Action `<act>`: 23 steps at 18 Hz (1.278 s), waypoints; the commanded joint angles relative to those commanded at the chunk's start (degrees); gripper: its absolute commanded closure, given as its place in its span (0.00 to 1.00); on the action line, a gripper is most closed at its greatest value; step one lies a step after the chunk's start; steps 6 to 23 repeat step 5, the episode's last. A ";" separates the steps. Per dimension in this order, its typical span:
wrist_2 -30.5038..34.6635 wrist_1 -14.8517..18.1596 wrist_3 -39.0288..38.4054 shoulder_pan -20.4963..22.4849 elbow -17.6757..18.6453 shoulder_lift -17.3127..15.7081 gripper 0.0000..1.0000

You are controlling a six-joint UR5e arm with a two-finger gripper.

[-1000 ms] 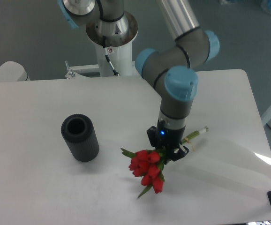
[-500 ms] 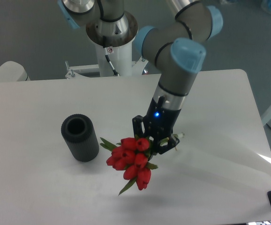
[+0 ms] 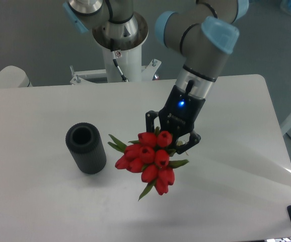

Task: Pick up the flowers from the table
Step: 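Lift the grasped tulip bouquet up off the table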

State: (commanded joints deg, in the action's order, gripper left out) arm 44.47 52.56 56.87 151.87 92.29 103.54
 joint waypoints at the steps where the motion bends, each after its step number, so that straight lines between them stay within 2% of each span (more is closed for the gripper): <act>1: 0.00 0.09 -0.09 0.26 0.09 -0.09 0.66; 23: -0.09 0.00 -0.18 0.35 0.44 -0.62 0.66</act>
